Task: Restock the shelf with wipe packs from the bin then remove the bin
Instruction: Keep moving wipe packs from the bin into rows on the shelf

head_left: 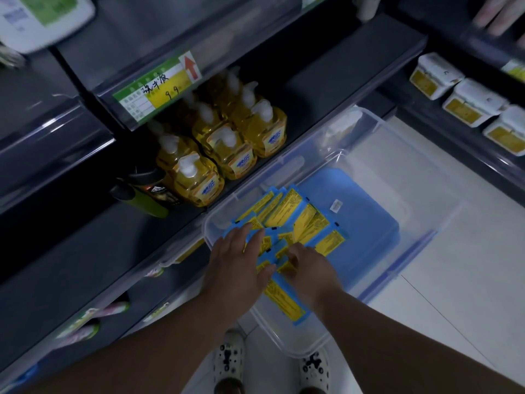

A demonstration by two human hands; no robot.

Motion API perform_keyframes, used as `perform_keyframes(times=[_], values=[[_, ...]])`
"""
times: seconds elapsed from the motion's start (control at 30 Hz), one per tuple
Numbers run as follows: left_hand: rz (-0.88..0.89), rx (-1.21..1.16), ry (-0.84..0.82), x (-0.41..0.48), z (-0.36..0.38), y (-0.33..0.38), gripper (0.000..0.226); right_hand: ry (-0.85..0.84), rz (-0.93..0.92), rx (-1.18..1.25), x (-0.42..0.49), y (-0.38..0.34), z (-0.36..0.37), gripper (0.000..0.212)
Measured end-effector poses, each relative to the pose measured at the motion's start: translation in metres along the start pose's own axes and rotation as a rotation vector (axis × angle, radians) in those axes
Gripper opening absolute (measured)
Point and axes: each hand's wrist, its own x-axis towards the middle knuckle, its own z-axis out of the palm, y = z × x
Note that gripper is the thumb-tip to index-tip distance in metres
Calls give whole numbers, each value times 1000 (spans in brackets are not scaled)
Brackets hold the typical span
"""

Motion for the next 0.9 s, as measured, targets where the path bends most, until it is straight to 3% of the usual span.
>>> perform_keyframes(times=[0.17,0.3,0.47,0.53,0.6,0.73,0.8,0.9], values=[[-7,-45,-6,-3,-6,0,70,8,-17,215,-5,-3,-14,21],[-13,-165,-14,-2,-20,5,69,92,-33,558,-5,-14,-37,24],[-143,-518,26,3,-35,4,36,65,6,804,0,-27,-43,17],[-167,-511,87,6,-38,0,27,118,24,752,5,-25,-36,7],[-186,-506,186,8,-39,-5,23,133,29,507,5,-18,-26,15],[-149,-532,266,12,-35,-12,22,-35,-55,29,3,-7,-9,53],[-134,-540,286,12,-33,-14,22,-74,-44,-41,4,-8,-2,64],[-129,-541,308,11,-31,-16,23,-58,-18,-28,6,-10,4,63]])
